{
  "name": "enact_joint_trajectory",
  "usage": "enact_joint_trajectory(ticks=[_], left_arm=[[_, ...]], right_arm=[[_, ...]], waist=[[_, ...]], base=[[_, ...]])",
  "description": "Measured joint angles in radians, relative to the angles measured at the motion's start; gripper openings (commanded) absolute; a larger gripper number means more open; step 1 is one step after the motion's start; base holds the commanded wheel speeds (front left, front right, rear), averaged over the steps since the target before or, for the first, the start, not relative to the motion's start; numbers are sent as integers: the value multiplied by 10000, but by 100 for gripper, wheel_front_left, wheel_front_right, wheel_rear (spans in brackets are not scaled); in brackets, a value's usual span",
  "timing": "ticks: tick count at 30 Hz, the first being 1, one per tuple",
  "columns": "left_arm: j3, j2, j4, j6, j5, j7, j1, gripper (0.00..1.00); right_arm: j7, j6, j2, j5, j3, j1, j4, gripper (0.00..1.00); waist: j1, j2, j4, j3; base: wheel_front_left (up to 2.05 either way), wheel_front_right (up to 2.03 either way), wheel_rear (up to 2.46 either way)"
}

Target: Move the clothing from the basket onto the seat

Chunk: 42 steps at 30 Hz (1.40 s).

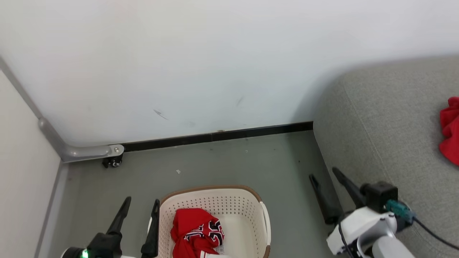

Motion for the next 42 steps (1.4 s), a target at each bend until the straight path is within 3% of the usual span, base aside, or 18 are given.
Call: enact_joint_trajectory(ticks=[18,42], left_arm=[[50,-211,849,-393,359,0,948,100],[207,-316,915,-690,629,0,1030,100]], right_arm=[[2,0,-173,-382,-324,2151,173,100],[2,0,12,-857,-677,2371,-527,100]], waist=[[0,0,694,-830],[0,0,833,-639]], base=[[0,0,0],[0,0,0]])
